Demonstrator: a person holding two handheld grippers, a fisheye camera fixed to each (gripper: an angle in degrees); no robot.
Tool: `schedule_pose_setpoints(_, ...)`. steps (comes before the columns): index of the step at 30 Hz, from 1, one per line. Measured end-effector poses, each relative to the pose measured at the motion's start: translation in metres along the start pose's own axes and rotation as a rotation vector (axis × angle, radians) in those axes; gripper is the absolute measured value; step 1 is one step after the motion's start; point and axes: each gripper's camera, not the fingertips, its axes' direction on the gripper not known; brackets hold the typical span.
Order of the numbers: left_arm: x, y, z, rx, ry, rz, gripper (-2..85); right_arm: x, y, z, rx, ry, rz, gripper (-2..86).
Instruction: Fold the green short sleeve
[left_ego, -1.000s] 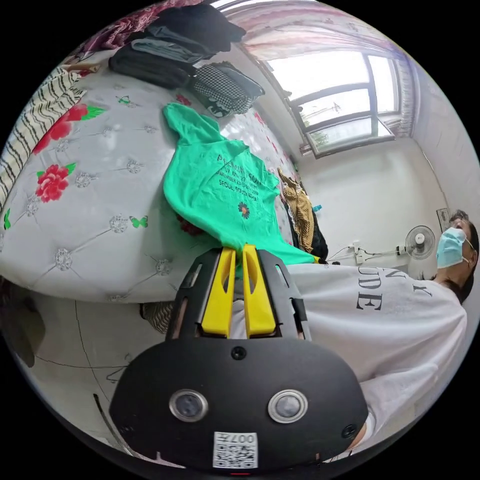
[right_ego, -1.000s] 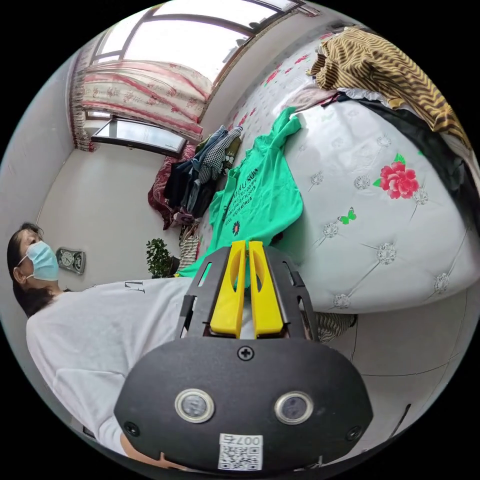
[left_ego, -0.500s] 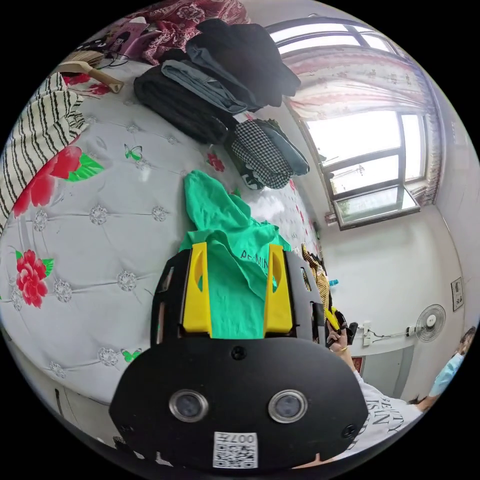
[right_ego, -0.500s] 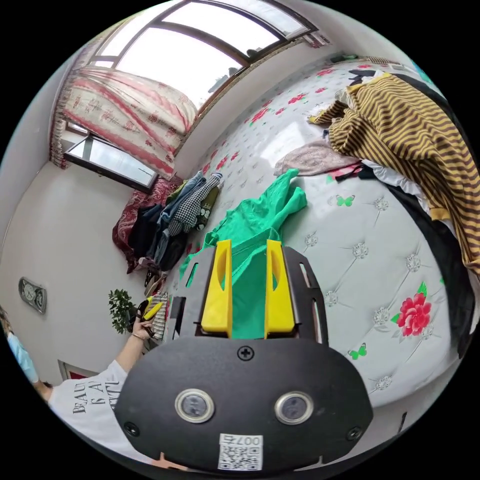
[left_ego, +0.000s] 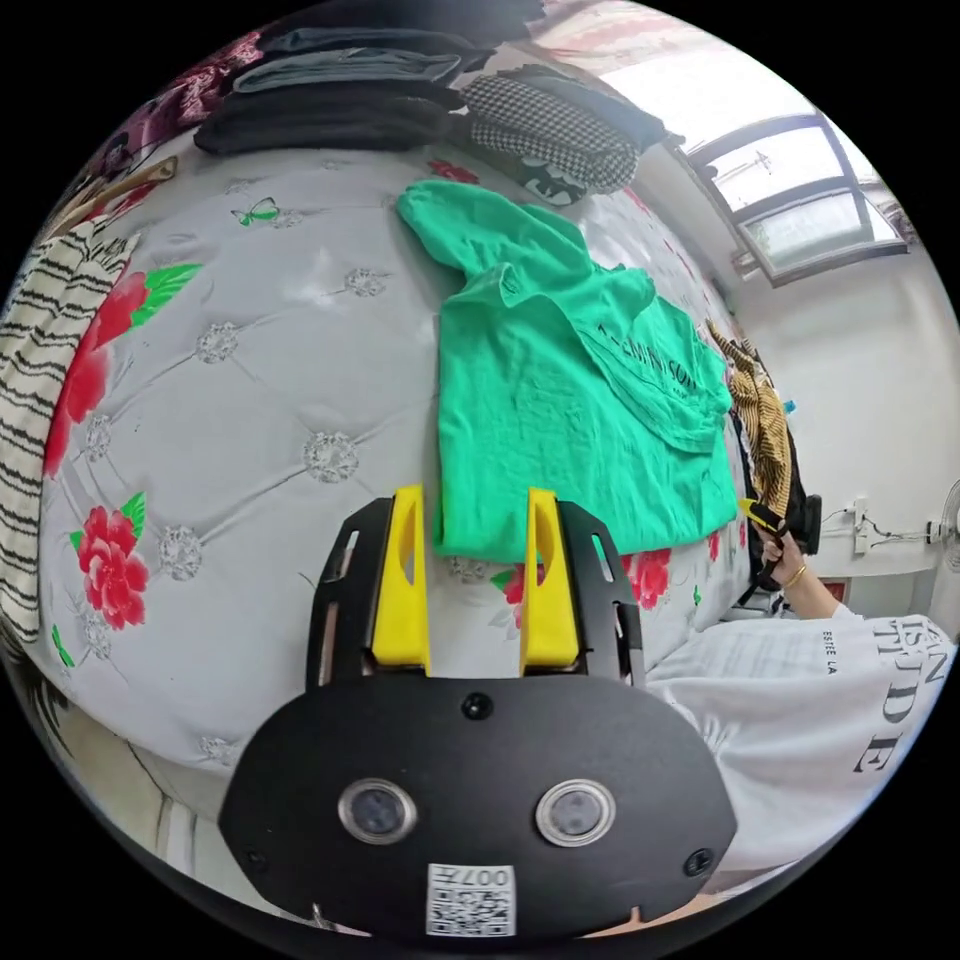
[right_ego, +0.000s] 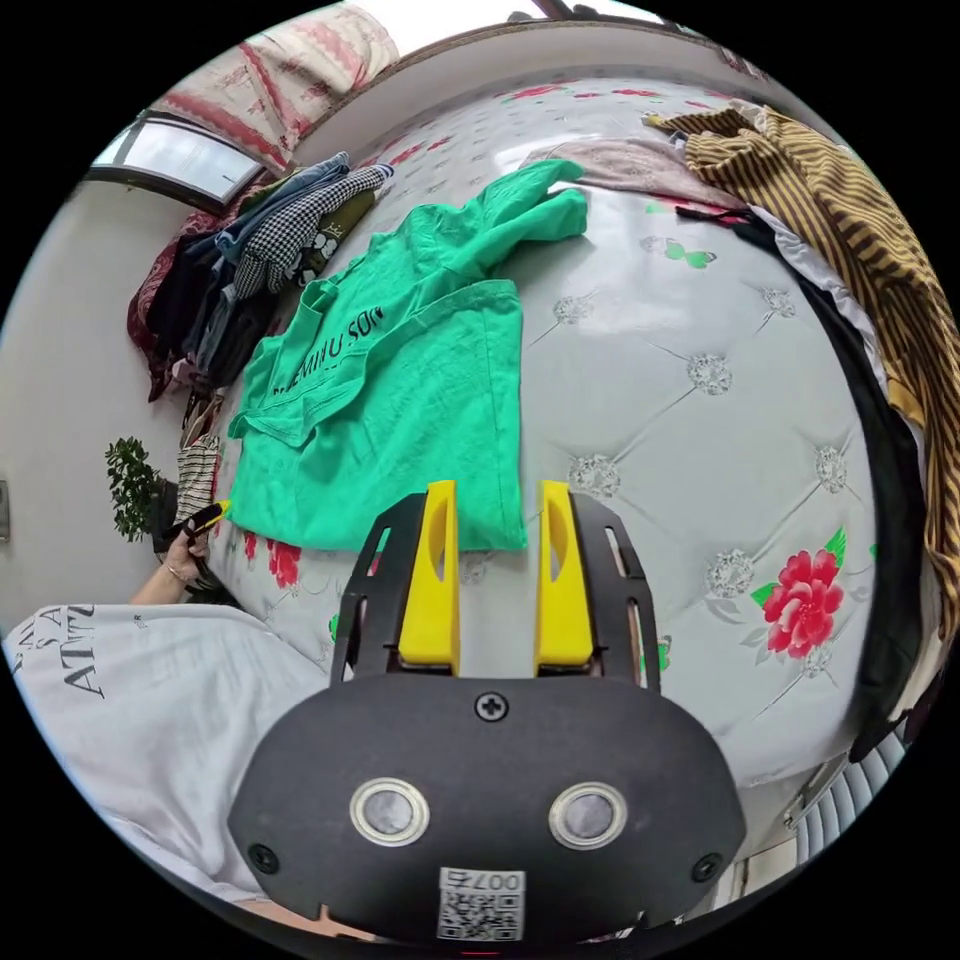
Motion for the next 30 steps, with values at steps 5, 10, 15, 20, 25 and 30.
schedule_pose_setpoints(5, 0.002, -0.013, -0.013, -0.039, 0.030, 0.050, -0.1, -0.011, -0.012, -0.006, -0.095, -0.027, -0.060, 0.8)
schedule_pose_setpoints(10, 0.005, -0.006, -0.103, 0.192, 0.306, 0.068, -0.9, -0.036, -0.011, -0.130, 0.191, -0.254, -0.178, -0.1)
schedule_pose_setpoints(15, 0.023, 0.032, -0.216, 0.462, 0.514, 0.115, -1.0, -0.057, 0.029, -0.265, 0.509, -0.422, -0.278, -0.2)
schedule_pose_setpoints(20, 0.046, 0.094, -0.294, 0.655, 0.541, 0.237, -1.0, -0.073, 0.088, -0.326, 0.602, -0.467, -0.371, -0.3)
schedule_pose_setpoints(25, 0.033, 0.066, -0.279, 0.537, 0.462, 0.193, -1.0, -0.075, 0.062, -0.313, 0.451, -0.300, -0.320, -0.3)
schedule_pose_setpoints(30, 0.027, -0.029, -0.249, 0.419, 0.457, 0.110, -1.0, -0.068, -0.024, -0.290, 0.346, -0.290, -0.169, -0.3)
